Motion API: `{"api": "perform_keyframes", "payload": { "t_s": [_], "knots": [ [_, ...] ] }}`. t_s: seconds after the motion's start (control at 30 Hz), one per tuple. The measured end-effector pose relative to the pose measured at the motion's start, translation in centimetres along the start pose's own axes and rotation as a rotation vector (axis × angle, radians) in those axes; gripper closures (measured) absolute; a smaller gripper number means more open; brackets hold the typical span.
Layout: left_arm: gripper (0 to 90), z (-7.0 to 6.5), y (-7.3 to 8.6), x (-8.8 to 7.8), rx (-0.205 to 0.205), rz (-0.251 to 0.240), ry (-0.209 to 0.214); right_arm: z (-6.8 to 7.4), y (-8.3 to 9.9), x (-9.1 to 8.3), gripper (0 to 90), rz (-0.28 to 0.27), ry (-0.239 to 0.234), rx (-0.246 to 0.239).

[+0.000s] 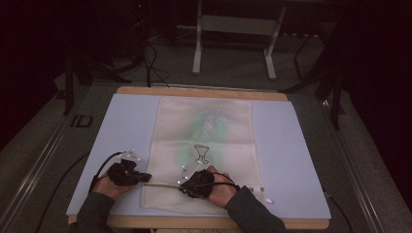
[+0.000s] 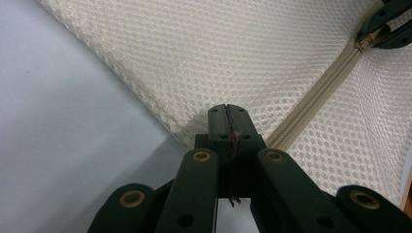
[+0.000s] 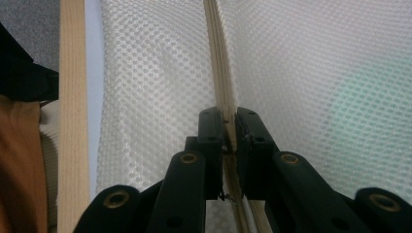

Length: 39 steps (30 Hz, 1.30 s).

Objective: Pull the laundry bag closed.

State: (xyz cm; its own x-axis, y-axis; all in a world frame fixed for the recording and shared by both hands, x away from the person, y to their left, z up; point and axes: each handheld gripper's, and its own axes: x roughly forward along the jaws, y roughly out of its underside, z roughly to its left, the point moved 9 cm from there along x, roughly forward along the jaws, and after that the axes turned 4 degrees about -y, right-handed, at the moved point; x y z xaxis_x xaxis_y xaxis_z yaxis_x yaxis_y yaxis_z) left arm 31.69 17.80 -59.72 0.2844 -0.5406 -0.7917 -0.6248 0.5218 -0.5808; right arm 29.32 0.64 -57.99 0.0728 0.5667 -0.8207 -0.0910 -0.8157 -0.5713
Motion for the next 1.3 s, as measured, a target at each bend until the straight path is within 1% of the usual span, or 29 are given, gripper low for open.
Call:
{"api": "perform_keyframes", "payload": {
  "t_s": [0.4, 0.93, 1.0, 1.07, 1.1, 1.13, 1.23, 1.27, 1.3],
  "knots": [
    [90.0, 0.0, 0.0, 0.0, -0.002, -0.001, -0.002, -0.1, 0.8, -0.6, 82.1, 0.0, 0.009, 0.001],
    [90.0, 0.0, 0.0, 0.0, -0.005, -0.001, -0.003, -0.5, 2.1, -1.7, 82.1, 0.001, 0.029, 0.027],
    [90.0, 0.0, 0.0, 0.0, -0.004, -0.001, -0.002, -0.6, 2.2, -1.8, 82.1, -0.006, 0.03, 0.026],
    [90.0, 0.0, 0.0, 0.0, -0.005, -0.001, -0.003, -0.6, 2.4, -2.0, 82.1, 0.0, 0.032, 0.032],
    [90.0, 0.0, 0.0, 0.0, -0.005, -0.001, -0.003, -0.7, 2.4, -2.0, 82.1, -0.003, 0.031, 0.023],
    [90.0, 0.0, 0.0, 0.0, -0.005, -0.001, -0.003, -0.7, 2.6, -2.2, 82.1, -0.002, 0.032, 0.032],
    [90.0, 0.0, 0.0, 0.0, -0.005, 0.0, -0.003, -0.8, 2.7, -2.3, 82.1, -0.004, 0.033, 0.024],
    [90.0, 0.0, 0.0, 0.0, -0.005, -0.001, -0.003, -0.7, 2.8, -2.4, 82.1, 0.003, 0.034, 0.037],
    [90.0, 0.0, 0.0, 0.0, -0.005, -0.001, -0.003, -0.8, 2.8, -2.4, 82.1, 0.002, 0.033, 0.036]
  ]
}}
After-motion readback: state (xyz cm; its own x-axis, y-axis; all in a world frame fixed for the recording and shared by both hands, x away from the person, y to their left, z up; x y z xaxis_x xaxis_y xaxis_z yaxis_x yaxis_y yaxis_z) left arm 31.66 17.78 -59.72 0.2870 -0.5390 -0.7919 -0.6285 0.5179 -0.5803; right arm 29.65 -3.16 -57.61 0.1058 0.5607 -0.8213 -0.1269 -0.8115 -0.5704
